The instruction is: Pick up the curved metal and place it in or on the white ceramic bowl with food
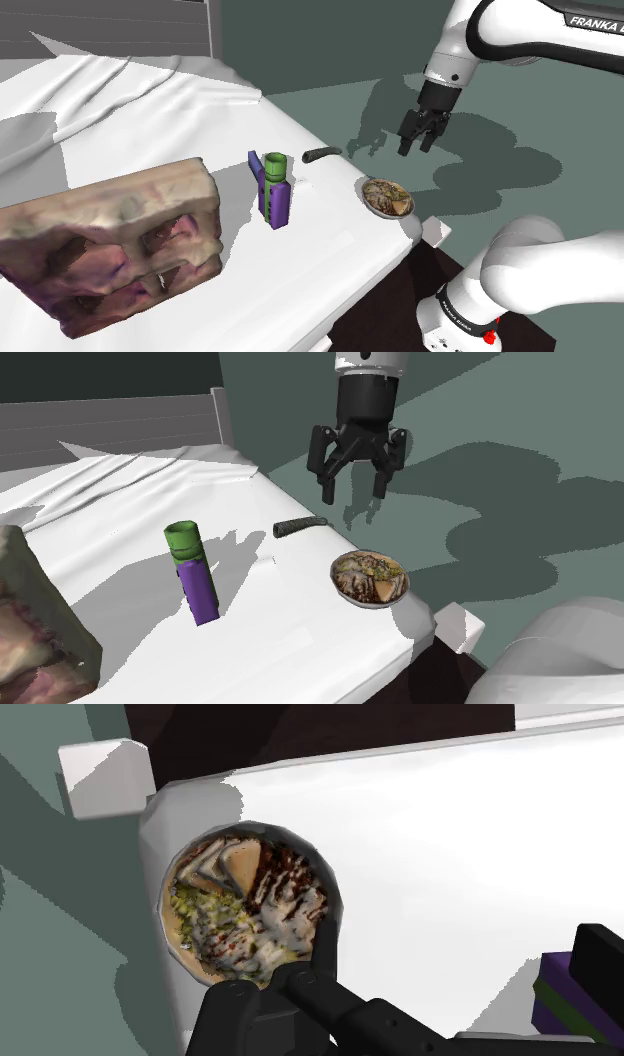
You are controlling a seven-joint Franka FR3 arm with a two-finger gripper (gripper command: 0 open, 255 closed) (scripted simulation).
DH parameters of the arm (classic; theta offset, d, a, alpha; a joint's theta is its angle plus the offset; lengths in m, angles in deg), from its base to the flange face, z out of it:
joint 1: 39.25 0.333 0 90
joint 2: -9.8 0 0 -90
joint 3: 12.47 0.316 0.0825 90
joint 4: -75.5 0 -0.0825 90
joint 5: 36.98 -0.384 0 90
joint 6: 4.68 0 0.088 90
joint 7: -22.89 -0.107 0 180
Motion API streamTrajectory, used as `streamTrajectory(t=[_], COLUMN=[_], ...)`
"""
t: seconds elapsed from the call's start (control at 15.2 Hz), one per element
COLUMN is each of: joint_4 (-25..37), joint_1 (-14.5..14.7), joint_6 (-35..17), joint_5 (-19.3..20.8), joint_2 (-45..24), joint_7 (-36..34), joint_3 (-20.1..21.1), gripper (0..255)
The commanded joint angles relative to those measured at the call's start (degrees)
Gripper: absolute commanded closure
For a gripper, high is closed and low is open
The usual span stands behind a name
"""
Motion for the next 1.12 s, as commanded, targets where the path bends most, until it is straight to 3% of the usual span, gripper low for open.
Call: streamTrajectory(t=[0.0, 0.53, 1.06], joint_4=[0.00, -0.86, 3.46], joint_1=[0.00, -2.83, -5.79], joint_6=[0.00, -16.85, -31.53], joint_5=[0.00, -4.41, -5.50], joint_2=[0.00, -12.08, -27.10], joint_7=[0.00, -15.65, -30.61], joint_3=[0.00, 5.10, 8.30], gripper=[0, 0, 0])
